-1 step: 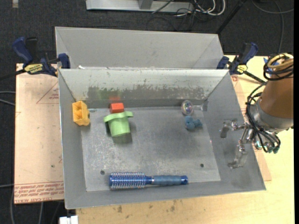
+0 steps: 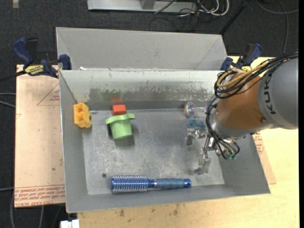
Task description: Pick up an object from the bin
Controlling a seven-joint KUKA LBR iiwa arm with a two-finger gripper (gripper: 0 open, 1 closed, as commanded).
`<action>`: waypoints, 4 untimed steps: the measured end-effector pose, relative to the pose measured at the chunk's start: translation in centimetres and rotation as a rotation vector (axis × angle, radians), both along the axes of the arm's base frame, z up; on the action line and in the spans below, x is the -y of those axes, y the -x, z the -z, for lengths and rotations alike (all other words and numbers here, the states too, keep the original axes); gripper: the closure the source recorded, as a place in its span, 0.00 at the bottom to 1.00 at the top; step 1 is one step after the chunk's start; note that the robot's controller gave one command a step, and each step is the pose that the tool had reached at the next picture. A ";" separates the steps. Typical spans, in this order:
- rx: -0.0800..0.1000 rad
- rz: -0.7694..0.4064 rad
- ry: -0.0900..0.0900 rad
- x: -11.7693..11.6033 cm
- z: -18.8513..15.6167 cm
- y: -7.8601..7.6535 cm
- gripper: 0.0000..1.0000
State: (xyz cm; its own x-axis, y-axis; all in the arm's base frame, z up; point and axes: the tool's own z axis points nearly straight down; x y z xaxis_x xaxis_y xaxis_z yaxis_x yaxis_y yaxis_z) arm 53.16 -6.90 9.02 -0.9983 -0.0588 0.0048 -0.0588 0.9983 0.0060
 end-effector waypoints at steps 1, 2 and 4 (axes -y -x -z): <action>0.018 -0.098 0.004 -6.0 1.9 4.4 0.00; 0.026 -0.396 0.006 -11.6 1.8 4.3 0.00; 0.016 -0.282 0.009 2.1 -3.0 -1.2 0.00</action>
Offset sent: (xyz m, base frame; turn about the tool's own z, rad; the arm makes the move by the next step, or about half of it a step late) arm -0.0466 0.0564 -0.0199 -0.0925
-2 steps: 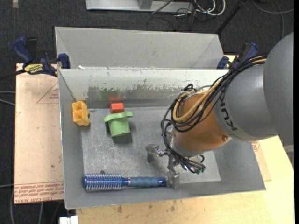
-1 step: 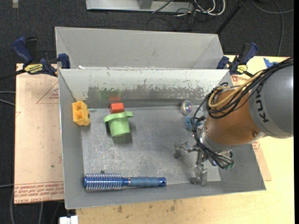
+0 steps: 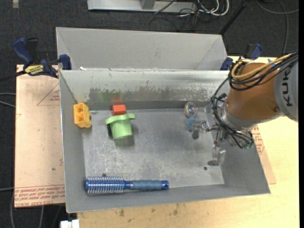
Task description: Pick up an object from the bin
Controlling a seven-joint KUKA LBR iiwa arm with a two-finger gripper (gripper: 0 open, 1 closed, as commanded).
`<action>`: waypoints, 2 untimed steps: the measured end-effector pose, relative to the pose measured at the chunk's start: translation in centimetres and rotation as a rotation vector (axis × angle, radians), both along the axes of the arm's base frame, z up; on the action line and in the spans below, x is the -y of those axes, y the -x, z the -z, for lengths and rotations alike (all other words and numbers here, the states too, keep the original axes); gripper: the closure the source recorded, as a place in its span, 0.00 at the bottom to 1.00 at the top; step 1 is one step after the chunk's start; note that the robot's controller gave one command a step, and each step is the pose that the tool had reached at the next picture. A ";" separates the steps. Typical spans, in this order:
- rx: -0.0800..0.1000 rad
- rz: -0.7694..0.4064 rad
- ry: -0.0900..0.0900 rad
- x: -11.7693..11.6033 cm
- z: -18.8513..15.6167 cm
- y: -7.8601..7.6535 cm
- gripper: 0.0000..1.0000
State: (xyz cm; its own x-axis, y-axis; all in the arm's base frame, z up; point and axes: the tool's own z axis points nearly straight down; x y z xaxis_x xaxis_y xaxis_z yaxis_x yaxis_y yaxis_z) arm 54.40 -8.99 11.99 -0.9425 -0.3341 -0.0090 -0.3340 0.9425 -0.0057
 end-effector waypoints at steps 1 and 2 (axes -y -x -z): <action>-0.007 0.068 -0.005 -1.6 2.1 -1.7 0.00; -0.003 0.254 -0.007 -5.3 -3.0 -1.9 0.00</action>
Offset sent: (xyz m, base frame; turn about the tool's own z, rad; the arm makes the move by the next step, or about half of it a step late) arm 0.0161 0.0146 -0.0199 0.0696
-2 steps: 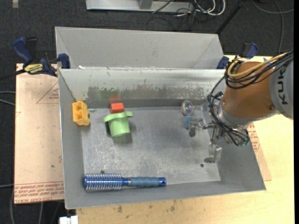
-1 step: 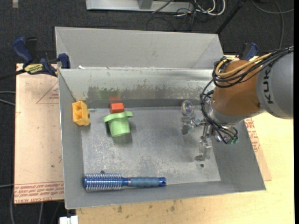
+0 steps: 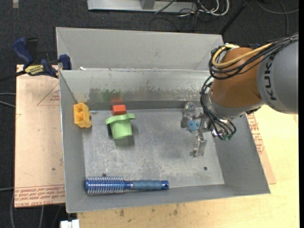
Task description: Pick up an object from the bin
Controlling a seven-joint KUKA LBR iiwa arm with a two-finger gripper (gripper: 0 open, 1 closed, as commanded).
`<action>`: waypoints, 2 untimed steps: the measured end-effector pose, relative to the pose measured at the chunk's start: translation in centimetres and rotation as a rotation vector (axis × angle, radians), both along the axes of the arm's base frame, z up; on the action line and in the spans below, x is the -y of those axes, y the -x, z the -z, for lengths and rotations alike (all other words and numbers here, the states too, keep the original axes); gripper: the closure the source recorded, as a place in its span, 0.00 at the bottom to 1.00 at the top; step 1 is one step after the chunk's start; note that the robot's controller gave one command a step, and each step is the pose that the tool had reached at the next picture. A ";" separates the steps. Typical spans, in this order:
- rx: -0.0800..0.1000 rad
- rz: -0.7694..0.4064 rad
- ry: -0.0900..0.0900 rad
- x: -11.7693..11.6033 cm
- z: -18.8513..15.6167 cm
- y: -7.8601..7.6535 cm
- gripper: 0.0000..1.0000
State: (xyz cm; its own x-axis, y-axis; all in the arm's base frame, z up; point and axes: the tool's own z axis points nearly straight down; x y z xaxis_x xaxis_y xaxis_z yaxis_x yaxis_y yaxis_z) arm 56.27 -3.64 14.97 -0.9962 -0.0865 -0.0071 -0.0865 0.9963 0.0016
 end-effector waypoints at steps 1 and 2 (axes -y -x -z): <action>-0.001 0.072 0.004 6.9 3.0 -6.6 0.00; 0.002 0.074 -0.001 6.9 7.9 -8.9 0.00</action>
Offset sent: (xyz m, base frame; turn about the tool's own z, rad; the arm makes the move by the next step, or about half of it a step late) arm 0.0640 -0.0652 -0.0282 0.0651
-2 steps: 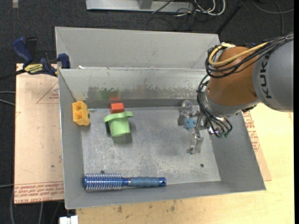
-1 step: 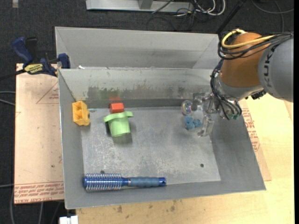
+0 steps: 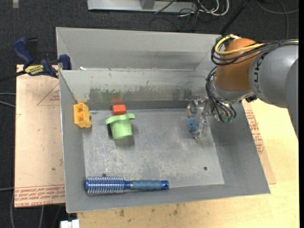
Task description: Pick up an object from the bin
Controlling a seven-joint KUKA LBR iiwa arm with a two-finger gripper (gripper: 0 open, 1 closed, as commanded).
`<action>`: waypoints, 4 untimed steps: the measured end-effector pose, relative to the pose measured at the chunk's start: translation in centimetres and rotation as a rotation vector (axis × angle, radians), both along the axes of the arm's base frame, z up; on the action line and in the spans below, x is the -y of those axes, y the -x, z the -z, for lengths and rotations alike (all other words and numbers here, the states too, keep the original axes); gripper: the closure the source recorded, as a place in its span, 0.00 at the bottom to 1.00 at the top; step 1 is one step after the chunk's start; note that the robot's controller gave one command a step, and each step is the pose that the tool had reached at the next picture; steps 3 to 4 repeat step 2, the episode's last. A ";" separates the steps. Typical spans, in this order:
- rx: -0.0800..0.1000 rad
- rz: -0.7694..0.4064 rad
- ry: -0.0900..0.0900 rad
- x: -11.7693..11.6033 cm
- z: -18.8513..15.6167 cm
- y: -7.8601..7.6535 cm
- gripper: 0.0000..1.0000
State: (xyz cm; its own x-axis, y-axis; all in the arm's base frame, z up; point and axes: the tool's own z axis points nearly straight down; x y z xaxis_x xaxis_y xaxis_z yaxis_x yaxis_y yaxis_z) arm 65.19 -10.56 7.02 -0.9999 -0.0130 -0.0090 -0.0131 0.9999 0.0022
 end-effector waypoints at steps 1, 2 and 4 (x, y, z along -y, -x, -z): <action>-0.003 -0.001 0.002 0.1 -0.1 0.1 1.00; 0.004 -0.300 0.006 -1.0 -18.2 1.0 1.00; 0.004 -0.300 0.006 -1.0 -18.2 1.0 1.00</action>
Offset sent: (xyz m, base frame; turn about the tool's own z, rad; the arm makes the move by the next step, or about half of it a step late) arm 0.0000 0.0000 0.0000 0.0000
